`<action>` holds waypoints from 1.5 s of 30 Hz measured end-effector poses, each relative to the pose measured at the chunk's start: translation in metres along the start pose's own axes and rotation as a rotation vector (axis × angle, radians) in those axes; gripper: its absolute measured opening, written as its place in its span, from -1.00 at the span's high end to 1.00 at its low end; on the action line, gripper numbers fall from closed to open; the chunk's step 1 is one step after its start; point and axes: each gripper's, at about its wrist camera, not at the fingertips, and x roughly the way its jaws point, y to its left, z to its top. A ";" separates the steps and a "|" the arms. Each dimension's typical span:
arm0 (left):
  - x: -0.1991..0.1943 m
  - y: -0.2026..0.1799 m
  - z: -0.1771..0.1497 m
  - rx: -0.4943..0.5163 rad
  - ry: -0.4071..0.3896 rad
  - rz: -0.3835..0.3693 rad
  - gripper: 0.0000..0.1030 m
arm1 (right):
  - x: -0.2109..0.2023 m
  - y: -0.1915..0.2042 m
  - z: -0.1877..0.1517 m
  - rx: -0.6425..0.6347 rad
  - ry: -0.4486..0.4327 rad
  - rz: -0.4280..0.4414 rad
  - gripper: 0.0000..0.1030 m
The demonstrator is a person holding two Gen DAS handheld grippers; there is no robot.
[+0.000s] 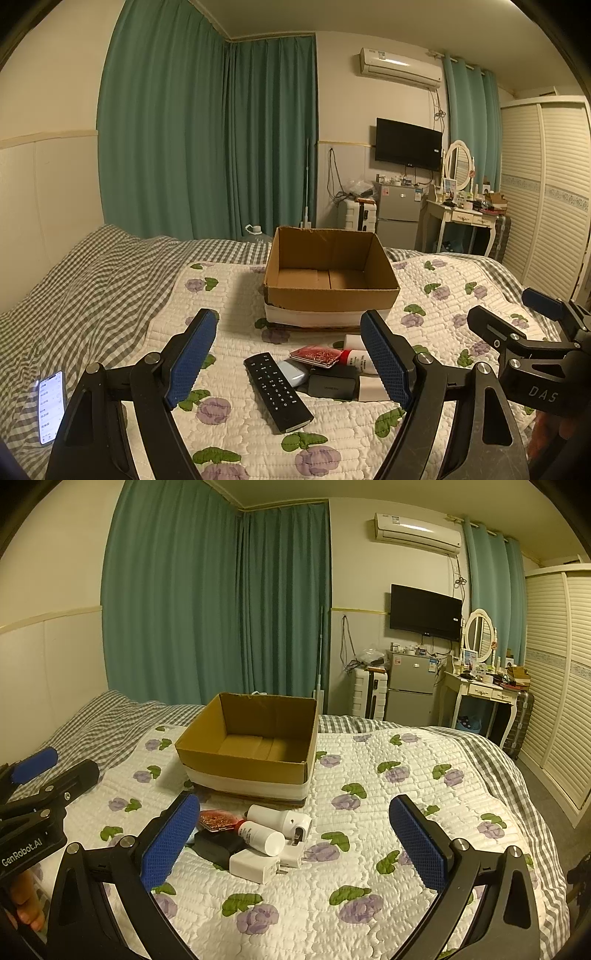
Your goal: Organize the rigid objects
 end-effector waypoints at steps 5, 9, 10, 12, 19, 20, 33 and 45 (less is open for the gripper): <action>0.000 -0.001 0.000 0.002 0.000 0.003 -0.61 | -0.001 0.000 0.000 -0.002 0.002 0.004 -1.00; 0.000 0.000 0.000 0.002 0.000 0.001 -0.61 | -0.002 0.000 0.000 -0.001 0.003 0.005 -1.00; 0.000 -0.001 0.000 0.003 -0.001 0.001 -0.61 | -0.002 0.000 -0.001 -0.001 0.003 0.006 -1.00; 0.000 0.000 0.000 0.003 -0.001 0.003 -0.61 | -0.003 0.000 -0.001 -0.001 0.003 0.005 -1.00; 0.001 0.000 -0.001 0.006 -0.001 0.001 -0.61 | -0.002 0.000 0.000 -0.001 0.002 0.004 -1.00; 0.000 -0.001 -0.001 0.007 -0.001 0.001 -0.61 | -0.002 0.000 -0.001 -0.001 0.003 0.003 -1.00; 0.001 -0.001 -0.001 0.008 -0.002 0.000 -0.61 | -0.002 0.001 -0.001 -0.002 0.004 0.005 -1.00; 0.000 -0.003 0.001 0.016 -0.003 -0.004 -0.61 | -0.001 0.004 -0.001 -0.010 0.007 0.008 -1.00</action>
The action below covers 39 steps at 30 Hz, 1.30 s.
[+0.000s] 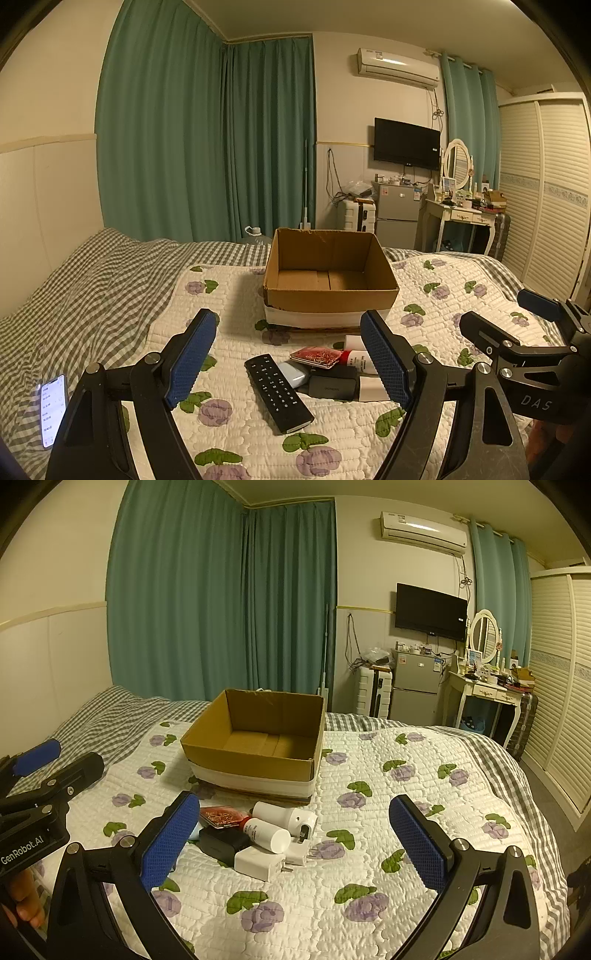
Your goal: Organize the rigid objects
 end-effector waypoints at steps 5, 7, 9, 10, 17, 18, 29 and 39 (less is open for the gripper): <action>0.000 0.000 0.000 0.000 0.000 0.001 -0.61 | 0.000 0.000 0.000 0.000 0.000 -0.001 -1.00; 0.000 0.000 0.000 0.000 -0.001 0.000 -0.61 | 0.000 0.000 0.000 0.000 0.000 -0.001 -1.00; 0.000 -0.001 0.001 0.002 -0.002 0.001 -0.61 | 0.000 0.000 0.000 0.000 0.000 0.000 -1.00; 0.000 -0.001 0.001 0.004 -0.002 0.002 -0.61 | 0.000 0.000 0.000 -0.001 0.000 0.000 -1.00; 0.013 0.001 -0.002 0.010 0.041 0.046 -0.61 | 0.010 0.000 -0.003 -0.016 0.025 -0.002 -1.00; 0.018 0.003 -0.005 0.008 0.058 0.053 -0.61 | 0.013 -0.001 -0.005 -0.017 0.033 -0.002 -1.00; 0.128 0.004 -0.067 -0.031 0.359 0.094 -0.55 | 0.064 -0.014 -0.033 0.019 0.176 0.015 -1.00; 0.176 0.014 -0.099 -0.096 0.510 0.083 -0.27 | 0.097 -0.009 -0.048 -0.004 0.263 0.012 -1.00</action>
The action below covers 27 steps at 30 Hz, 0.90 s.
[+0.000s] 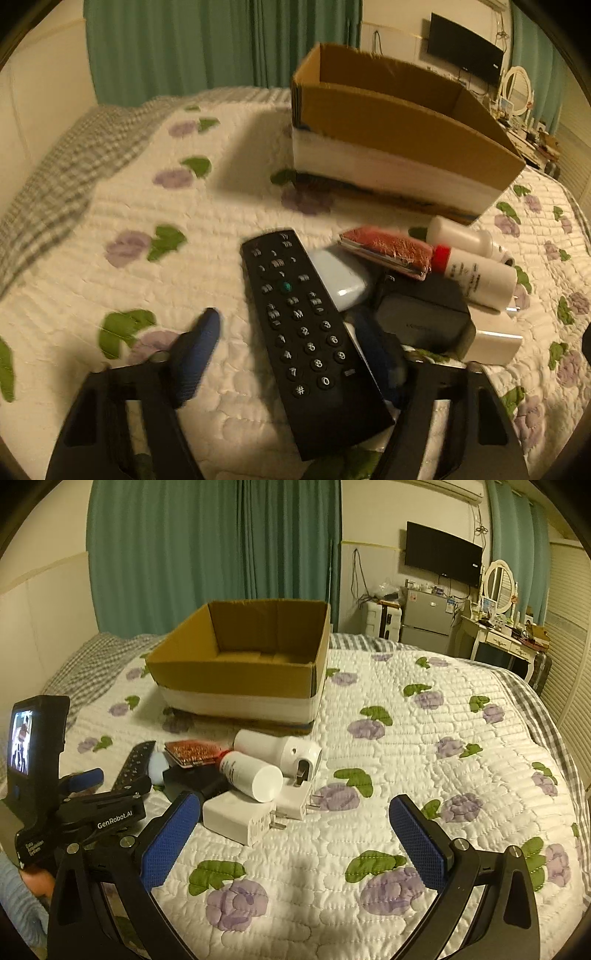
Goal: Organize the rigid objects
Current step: 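Grasp the black TV remote with the left gripper while the right grasps the rose-patterned card case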
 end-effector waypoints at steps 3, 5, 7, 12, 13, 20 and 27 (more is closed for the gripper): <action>-0.001 0.000 -0.003 0.012 0.017 -0.031 0.01 | 0.005 0.005 -0.001 -0.023 0.014 -0.006 -1.00; -0.005 0.003 -0.004 0.006 0.016 -0.046 0.10 | 0.007 0.010 -0.001 -0.047 0.019 -0.005 -1.00; -0.013 0.010 -0.003 -0.011 0.000 -0.052 0.20 | 0.010 0.017 0.001 -0.073 0.023 0.012 -1.00; -0.031 0.023 0.006 -0.027 -0.052 -0.071 0.21 | 0.022 0.047 0.018 -0.176 0.028 0.068 -1.00; -0.032 0.025 0.008 -0.025 -0.063 -0.065 0.21 | 0.028 0.057 0.023 -0.215 0.032 0.081 -1.00; -0.030 0.055 0.035 -0.063 -0.119 -0.020 0.21 | 0.081 0.106 0.044 -0.390 0.126 0.127 -0.59; -0.012 0.071 0.051 -0.101 -0.102 -0.017 0.21 | 0.125 0.135 0.040 -0.500 0.219 0.122 -0.17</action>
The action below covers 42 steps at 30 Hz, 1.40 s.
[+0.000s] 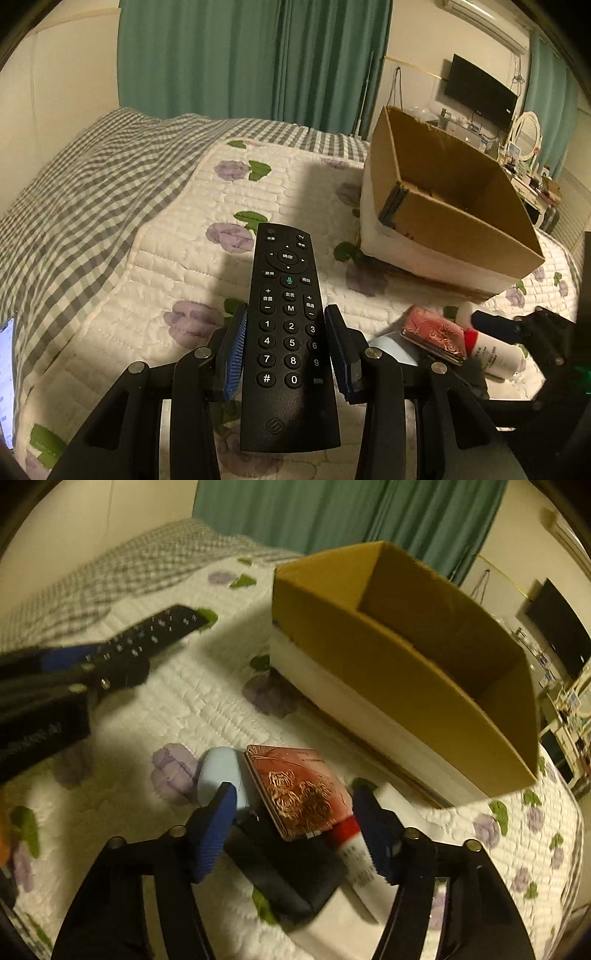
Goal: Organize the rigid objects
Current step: 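Grasp the black TV remote with the left gripper while the right grasps the rose-patterned card case, then carry the remote and card case over the box and open both grippers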
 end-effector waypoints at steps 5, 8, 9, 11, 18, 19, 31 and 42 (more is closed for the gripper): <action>0.009 0.001 -0.007 0.013 0.037 -0.006 0.21 | 0.013 0.000 0.007 -0.018 0.010 -0.025 -0.03; 0.007 -0.001 -0.009 0.021 0.034 -0.005 0.21 | 0.019 -0.001 0.008 -0.030 0.016 -0.042 0.33; 0.006 -0.002 -0.009 0.025 0.032 -0.005 0.21 | 0.020 -0.002 0.008 -0.026 0.015 -0.028 0.42; 0.003 -0.006 -0.010 0.036 0.029 -0.006 0.21 | 0.018 -0.006 0.010 -0.006 0.003 -0.014 0.47; -0.022 -0.024 -0.008 0.057 -0.018 -0.014 0.21 | -0.038 -0.032 0.013 0.114 -0.130 0.063 0.82; -0.028 -0.028 -0.006 0.059 -0.031 -0.019 0.21 | -0.050 -0.038 0.015 0.131 -0.156 0.069 0.82; -0.083 -0.086 0.053 0.174 -0.197 -0.060 0.21 | -0.152 -0.111 0.031 0.237 -0.352 0.065 0.82; -0.005 -0.132 0.117 0.228 -0.162 -0.101 0.21 | -0.116 -0.171 0.049 0.327 -0.361 0.049 0.82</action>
